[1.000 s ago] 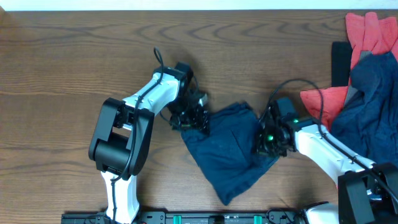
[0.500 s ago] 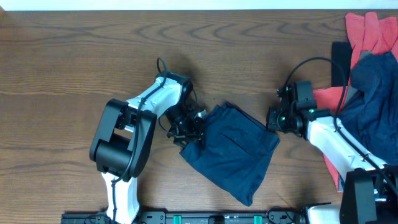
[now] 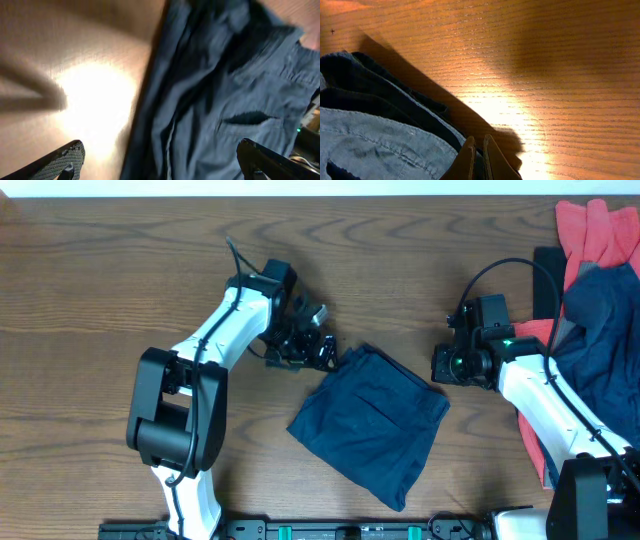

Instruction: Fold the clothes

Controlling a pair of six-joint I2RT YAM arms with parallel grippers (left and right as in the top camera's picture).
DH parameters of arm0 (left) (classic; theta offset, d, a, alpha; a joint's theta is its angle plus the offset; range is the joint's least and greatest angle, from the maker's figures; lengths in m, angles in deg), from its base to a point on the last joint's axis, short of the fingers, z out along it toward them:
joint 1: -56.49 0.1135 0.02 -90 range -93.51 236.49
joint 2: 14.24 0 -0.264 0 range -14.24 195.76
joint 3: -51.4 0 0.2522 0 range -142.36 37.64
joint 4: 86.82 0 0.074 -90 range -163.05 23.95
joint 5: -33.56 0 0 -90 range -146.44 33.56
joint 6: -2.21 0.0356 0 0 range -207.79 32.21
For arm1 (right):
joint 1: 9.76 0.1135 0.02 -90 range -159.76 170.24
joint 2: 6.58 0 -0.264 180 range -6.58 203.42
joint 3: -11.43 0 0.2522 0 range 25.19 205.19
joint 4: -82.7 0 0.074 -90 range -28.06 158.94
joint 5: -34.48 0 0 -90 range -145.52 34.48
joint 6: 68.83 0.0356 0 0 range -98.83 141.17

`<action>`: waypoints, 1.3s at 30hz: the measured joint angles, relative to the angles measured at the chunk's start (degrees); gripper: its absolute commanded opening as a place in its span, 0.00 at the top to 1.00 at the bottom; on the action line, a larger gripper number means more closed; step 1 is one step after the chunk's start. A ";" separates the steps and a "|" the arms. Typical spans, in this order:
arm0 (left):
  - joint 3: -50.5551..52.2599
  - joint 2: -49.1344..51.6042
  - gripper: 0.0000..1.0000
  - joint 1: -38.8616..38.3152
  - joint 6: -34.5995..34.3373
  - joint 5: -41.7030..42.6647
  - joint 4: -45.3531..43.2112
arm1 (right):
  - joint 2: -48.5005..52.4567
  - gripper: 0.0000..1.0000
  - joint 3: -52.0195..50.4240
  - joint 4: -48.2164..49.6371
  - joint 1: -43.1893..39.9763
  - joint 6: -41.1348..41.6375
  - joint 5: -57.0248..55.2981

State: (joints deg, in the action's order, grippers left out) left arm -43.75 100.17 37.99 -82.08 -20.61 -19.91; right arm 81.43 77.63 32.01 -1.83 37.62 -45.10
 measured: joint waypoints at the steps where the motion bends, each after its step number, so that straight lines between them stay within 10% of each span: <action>1: 0.00 0.00 0.02 -0.31 0.44 0.04 -0.92 | 0.00 0.94 0.00 -0.17 0.00 -0.02 0.00; 25: -0.55 4.61 0.01 -11.28 -0.79 -6.27 -10.01 | 0.00 0.97 0.00 -5.05 0.00 -0.17 0.00; 29: -0.79 5.05 0.34 -11.34 -1.77 -5.92 -9.92 | 0.00 0.97 0.00 -5.07 0.00 -0.17 0.00; 33: -0.81 6.67 0.92 -11.23 -1.57 -0.42 -8.90 | 0.00 0.97 0.00 -5.20 0.00 -0.17 0.00; 39: -0.92 7.30 0.94 -10.08 -1.33 2.01 -6.75 | 0.00 0.98 0.00 -5.70 0.00 -0.20 0.00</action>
State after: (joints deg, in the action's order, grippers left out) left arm -44.67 107.47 27.91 -83.41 -18.59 -26.66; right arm 81.43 77.63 26.31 -1.83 37.42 -45.10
